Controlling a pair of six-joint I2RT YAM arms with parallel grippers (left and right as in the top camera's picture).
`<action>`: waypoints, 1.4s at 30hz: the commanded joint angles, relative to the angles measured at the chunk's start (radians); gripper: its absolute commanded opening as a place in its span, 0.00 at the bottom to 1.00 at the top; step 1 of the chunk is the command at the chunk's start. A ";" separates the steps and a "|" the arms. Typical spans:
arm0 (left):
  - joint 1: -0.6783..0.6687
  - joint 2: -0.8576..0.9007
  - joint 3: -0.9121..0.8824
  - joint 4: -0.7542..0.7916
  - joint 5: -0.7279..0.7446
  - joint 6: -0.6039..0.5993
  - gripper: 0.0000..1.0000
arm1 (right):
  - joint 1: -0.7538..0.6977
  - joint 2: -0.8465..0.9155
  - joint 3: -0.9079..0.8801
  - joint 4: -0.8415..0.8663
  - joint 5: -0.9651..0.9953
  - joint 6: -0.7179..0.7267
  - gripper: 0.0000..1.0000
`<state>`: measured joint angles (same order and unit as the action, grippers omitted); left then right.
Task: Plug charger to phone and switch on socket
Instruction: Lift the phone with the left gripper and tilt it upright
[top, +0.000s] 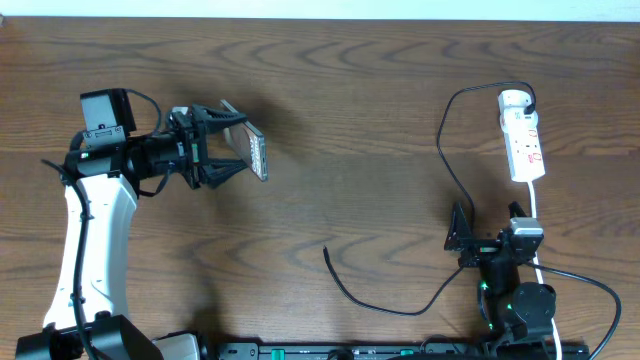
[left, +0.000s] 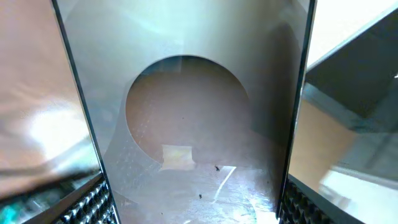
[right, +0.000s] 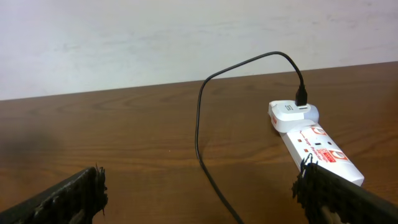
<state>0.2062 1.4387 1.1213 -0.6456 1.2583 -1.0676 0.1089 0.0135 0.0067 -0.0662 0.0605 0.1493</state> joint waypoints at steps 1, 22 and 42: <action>0.003 -0.017 0.033 0.007 0.134 -0.117 0.07 | -0.005 -0.004 -0.001 -0.004 0.005 0.007 0.99; 0.003 -0.017 0.033 0.007 -0.034 -0.022 0.07 | -0.005 -0.004 -0.001 -0.004 0.005 0.007 0.99; -0.040 -0.014 -0.005 -0.063 -0.515 0.060 0.07 | -0.005 -0.004 -0.001 0.056 -0.072 0.031 0.99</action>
<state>0.1680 1.4387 1.1206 -0.7105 0.7444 -1.0203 0.1089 0.0135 0.0067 -0.0525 0.0578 0.1524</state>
